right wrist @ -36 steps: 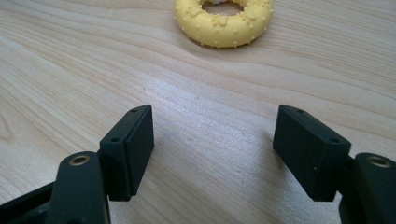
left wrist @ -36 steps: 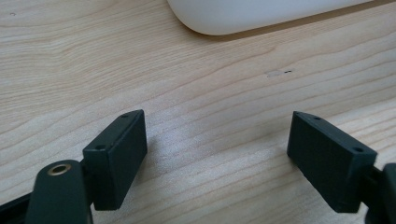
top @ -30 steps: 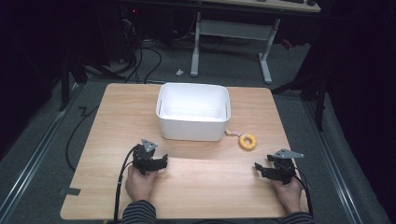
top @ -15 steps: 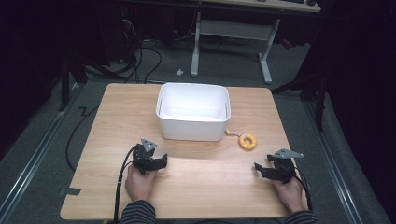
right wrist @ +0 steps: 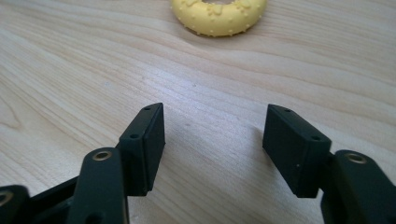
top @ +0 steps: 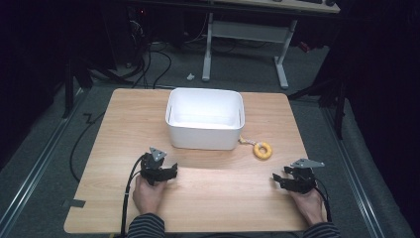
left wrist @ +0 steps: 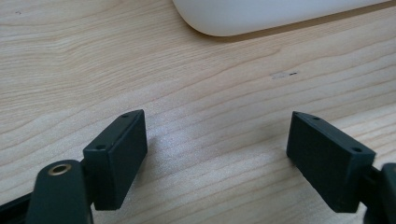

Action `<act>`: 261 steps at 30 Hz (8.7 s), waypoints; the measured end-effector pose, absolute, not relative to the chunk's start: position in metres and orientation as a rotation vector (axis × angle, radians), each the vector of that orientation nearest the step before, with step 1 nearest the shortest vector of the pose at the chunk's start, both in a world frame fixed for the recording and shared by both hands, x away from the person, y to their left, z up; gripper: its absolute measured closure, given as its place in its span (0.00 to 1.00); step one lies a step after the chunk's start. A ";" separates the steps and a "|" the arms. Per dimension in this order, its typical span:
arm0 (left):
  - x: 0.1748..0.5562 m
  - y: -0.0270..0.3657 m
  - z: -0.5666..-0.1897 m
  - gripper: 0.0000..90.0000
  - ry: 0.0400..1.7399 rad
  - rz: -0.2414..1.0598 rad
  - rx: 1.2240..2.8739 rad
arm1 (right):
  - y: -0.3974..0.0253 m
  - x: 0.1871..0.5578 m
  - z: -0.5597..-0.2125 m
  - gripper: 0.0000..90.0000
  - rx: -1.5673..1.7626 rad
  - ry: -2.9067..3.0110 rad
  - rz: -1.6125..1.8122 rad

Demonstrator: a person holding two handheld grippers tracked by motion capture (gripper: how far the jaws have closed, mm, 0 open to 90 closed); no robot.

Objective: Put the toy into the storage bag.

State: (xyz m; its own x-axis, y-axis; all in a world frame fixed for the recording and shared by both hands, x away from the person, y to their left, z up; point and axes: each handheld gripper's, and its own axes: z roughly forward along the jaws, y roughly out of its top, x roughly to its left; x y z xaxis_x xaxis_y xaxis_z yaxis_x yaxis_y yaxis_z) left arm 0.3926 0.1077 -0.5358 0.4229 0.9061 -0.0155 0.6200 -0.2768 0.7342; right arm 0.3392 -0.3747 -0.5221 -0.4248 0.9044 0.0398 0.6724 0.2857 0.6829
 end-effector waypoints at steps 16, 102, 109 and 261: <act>0.393 0.108 -0.536 0.23 1.288 0.543 2.001 | -0.368 0.331 -0.485 0.55 1.359 2.204 0.928; 0.394 0.109 -0.536 0.24 1.296 0.550 2.000 | -0.308 0.439 -0.485 0.76 1.281 2.463 0.584; 0.394 0.109 -0.536 0.24 1.296 0.550 2.000 | -0.317 0.432 -0.476 0.76 1.285 2.446 0.627; 0.395 0.109 -0.536 0.24 1.302 0.555 1.996 | -0.189 0.500 -0.341 0.76 1.029 2.450 0.767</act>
